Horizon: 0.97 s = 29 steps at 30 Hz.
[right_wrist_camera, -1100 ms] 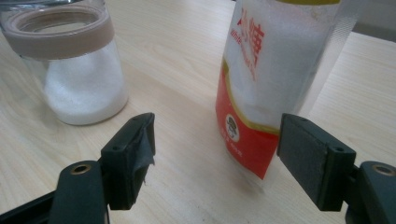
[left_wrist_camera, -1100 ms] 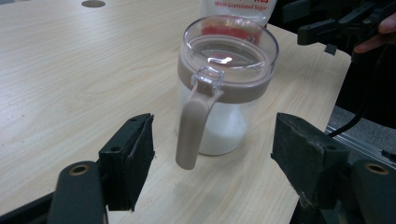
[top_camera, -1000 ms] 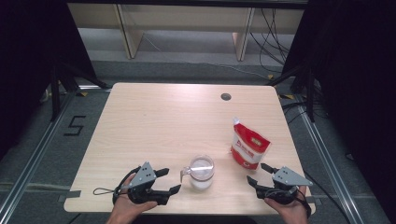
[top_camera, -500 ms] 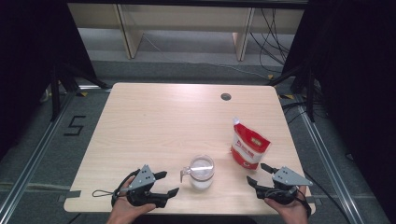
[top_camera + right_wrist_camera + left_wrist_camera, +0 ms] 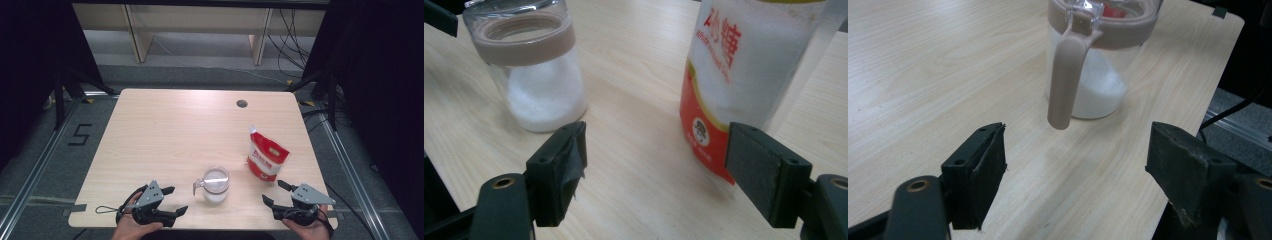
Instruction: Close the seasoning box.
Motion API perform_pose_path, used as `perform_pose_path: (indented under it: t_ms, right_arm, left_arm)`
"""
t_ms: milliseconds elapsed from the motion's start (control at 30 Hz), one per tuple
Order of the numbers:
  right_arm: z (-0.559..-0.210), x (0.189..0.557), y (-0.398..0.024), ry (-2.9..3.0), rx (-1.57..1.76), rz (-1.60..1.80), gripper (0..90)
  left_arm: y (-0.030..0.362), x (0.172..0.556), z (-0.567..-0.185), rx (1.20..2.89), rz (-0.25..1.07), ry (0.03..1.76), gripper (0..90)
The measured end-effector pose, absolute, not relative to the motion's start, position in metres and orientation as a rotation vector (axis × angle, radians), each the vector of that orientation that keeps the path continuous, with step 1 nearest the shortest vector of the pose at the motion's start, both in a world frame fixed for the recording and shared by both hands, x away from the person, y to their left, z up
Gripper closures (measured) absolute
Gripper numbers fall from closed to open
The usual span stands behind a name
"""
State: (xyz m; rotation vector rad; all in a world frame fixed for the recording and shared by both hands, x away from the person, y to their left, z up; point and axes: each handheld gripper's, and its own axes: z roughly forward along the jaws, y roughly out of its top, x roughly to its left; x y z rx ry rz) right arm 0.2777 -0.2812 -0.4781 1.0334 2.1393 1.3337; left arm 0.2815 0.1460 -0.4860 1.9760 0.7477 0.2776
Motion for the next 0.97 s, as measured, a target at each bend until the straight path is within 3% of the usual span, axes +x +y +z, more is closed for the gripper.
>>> perform_pose_path:
  t_ms: [200,967]
  right_arm:
    - [-0.479,0.276,-0.281,2.158,1.017,1.343,22.5]
    - [-0.481,0.262,-0.276,2.191,1.025,1.319,22.0]
  left_arm:
    - [0.149,0.279,-0.488,1.983,0.279,0.738,15.3]
    - [0.148,0.277,-0.49,1.987,0.257,0.727,15.5]
